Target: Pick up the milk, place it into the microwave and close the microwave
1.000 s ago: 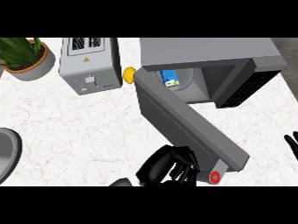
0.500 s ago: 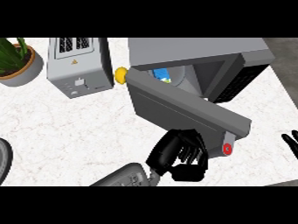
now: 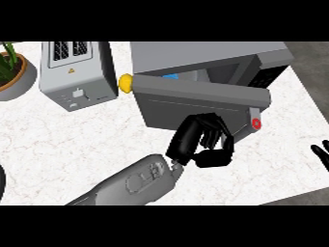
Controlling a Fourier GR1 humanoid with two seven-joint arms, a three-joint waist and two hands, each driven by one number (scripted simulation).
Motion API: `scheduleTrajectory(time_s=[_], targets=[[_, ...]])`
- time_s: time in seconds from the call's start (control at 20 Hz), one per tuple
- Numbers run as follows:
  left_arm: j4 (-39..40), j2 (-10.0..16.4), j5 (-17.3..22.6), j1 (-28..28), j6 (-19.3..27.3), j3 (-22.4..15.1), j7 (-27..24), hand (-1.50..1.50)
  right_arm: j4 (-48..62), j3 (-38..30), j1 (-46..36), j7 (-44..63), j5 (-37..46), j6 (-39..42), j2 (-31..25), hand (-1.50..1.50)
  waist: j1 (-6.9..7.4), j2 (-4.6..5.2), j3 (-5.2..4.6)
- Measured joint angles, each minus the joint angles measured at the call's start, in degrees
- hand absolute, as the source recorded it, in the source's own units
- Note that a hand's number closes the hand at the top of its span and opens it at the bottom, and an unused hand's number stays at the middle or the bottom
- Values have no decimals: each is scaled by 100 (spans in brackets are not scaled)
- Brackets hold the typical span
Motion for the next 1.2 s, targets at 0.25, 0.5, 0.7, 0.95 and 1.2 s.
scheduleTrajectory(time_s=[0.25,0.5,0.7,0.95,1.2], targets=[[423,-13,418,-447,146,156,-177,150,-190,-22,-52,248,-261,-141,-111,-150,-94,54,1],[826,-15,888,-858,95,389,-304,150,-359,-35,-82,462,-431,-271,-209,-150,-159,96,5],[861,-16,1221,-875,61,411,-505,150,-408,-100,-133,581,-588,-330,-306,-150,-188,103,8],[887,-15,1558,-868,27,421,-771,150,-507,-170,-181,709,-745,-423,-398,-150,-219,105,11],[889,-15,1881,-863,-57,451,-962,150,-541,-238,-248,768,-882,-489,-442,-150,-236,109,18]])
